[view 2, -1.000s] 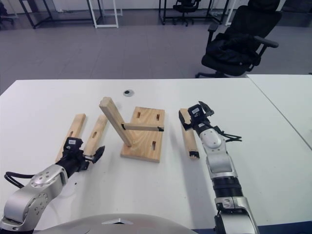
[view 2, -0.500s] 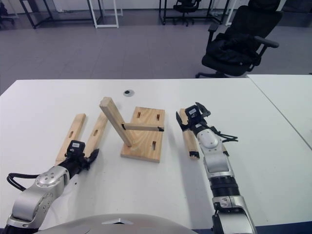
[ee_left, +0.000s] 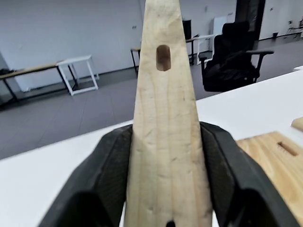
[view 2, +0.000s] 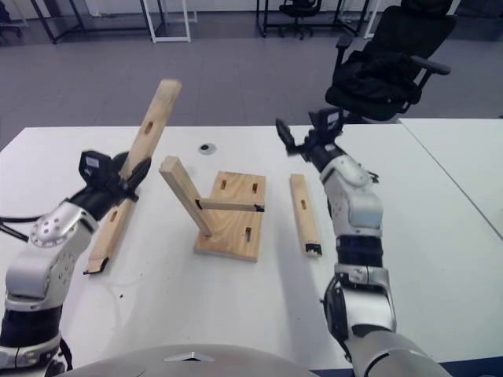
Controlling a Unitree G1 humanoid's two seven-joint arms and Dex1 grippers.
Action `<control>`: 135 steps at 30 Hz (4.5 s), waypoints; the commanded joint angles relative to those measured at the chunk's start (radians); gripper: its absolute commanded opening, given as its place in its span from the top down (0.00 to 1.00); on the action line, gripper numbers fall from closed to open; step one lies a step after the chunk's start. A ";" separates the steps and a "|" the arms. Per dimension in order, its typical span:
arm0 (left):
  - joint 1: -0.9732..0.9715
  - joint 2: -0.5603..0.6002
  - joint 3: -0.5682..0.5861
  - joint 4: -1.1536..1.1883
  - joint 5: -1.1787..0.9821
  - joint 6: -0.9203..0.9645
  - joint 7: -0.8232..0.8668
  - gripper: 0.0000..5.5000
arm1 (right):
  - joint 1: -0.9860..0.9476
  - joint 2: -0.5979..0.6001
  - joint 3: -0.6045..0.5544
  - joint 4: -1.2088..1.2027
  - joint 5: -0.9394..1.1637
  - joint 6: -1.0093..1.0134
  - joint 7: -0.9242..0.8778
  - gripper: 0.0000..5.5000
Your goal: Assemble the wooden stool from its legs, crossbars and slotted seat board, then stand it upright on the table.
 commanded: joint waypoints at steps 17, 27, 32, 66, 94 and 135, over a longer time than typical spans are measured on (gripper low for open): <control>-0.322 -0.022 -0.178 0.160 0.079 -0.255 -0.252 0.62 | -0.296 0.160 -0.180 -0.063 0.702 0.406 -0.188 0.41; -0.314 -0.005 -0.190 0.162 0.112 -0.285 -0.271 0.62 | -0.294 0.146 -0.174 -0.070 0.746 0.411 -0.224 0.73; -0.310 0.001 -0.194 0.171 0.119 -0.243 -0.263 0.52 | -0.277 0.140 -0.183 -0.111 0.766 0.381 -0.232 0.82; 0.182 -0.032 -0.386 0.176 0.317 0.142 -0.109 0.17 | 0.207 0.188 -0.243 -0.091 0.294 -0.066 -0.499 0.82; 0.315 -0.185 -0.312 -0.145 0.234 0.277 0.042 0.17 | 0.686 -0.093 -0.111 -0.754 0.652 0.355 -0.718 0.82; 0.005 -0.372 -0.375 -0.217 0.213 0.467 0.248 0.17 | 0.621 -0.246 0.347 -0.863 0.108 0.373 -0.426 0.58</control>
